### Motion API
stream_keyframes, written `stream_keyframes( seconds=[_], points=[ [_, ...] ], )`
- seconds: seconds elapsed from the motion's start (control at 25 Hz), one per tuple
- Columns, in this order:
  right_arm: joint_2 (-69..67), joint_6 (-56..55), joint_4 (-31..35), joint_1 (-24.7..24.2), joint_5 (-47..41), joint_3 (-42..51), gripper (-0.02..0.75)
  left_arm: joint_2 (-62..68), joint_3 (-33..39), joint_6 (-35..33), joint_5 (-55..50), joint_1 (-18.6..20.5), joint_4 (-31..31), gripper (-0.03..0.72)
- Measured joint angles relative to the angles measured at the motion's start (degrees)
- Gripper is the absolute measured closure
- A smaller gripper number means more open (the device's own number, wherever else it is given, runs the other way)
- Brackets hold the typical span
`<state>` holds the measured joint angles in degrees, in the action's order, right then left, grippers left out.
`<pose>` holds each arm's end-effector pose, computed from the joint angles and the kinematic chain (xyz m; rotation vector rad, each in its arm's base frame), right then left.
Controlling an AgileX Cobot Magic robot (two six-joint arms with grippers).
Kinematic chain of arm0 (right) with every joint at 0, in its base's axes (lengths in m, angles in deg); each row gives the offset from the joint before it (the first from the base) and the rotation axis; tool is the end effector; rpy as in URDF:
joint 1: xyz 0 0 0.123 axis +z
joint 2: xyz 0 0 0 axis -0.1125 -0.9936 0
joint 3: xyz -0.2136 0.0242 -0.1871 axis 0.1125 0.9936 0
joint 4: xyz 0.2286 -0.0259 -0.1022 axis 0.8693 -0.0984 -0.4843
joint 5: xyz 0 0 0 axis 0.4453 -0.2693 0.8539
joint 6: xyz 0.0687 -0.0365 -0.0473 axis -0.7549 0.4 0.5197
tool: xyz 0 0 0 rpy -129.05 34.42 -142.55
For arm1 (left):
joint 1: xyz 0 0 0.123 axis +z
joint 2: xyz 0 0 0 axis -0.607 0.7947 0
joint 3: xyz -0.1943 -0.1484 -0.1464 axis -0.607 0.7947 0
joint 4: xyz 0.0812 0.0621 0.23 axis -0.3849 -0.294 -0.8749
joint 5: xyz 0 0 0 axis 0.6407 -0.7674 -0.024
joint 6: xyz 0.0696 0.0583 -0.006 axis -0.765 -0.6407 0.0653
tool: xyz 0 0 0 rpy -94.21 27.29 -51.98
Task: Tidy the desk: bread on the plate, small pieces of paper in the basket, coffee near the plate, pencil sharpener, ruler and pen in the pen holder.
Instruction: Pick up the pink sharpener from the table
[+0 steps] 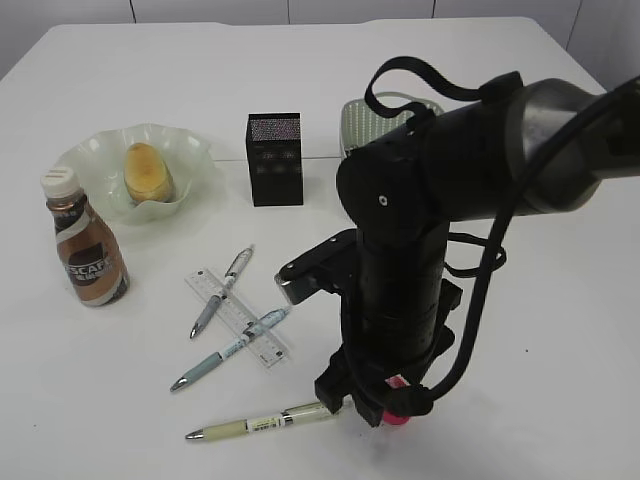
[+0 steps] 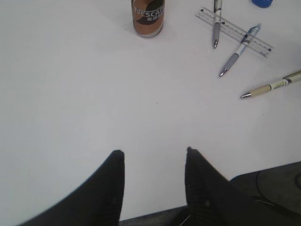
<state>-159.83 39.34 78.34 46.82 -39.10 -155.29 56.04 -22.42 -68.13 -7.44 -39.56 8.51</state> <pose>0.2708 0.2317 0.1616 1.0525 -2.9329 -0.0071 0.0184 -0.0092 0.3151 0.1396 2.3459 -0.1093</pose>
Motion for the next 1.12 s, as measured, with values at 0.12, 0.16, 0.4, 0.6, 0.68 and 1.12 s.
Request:
stream_keyframes(
  seconds=[0.12, 0.16, 0.4, 0.6, 0.68, 1.12],
  points=[
    [-0.07, 0.40, -2.19, 0.00, 0.33, 0.00, 0.295, 0.00, 0.00, 0.00, 0.00, 0.00, 0.00, 0.377],
    [-0.07, 0.40, -2.56, 0.00, 0.33, 0.00, 0.295, 0.00, 0.00, 0.00, 0.00, 0.00, 0.00, 0.377],
    [-0.07, 0.40, -2.70, 0.00, 0.33, 0.00, 0.295, 0.00, 0.00, 0.00, 0.00, 0.00, 0.00, 0.378],
    [-0.07, 0.40, -2.70, 0.00, 0.33, 0.00, 0.295, 0.00, 0.00, 0.00, 0.00, 0.00, 0.00, 0.381],
    [-0.07, 0.40, -2.70, 0.00, 0.33, 0.00, 0.295, 0.00, 0.00, 0.00, 0.00, 0.00, 0.00, 0.381],
    [-0.07, -0.10, -2.15, 0.00, 0.65, 0.00, 0.205, 0.00, 0.00, 0.00, 0.00, 0.00, 0.00, 0.391]
  ],
)
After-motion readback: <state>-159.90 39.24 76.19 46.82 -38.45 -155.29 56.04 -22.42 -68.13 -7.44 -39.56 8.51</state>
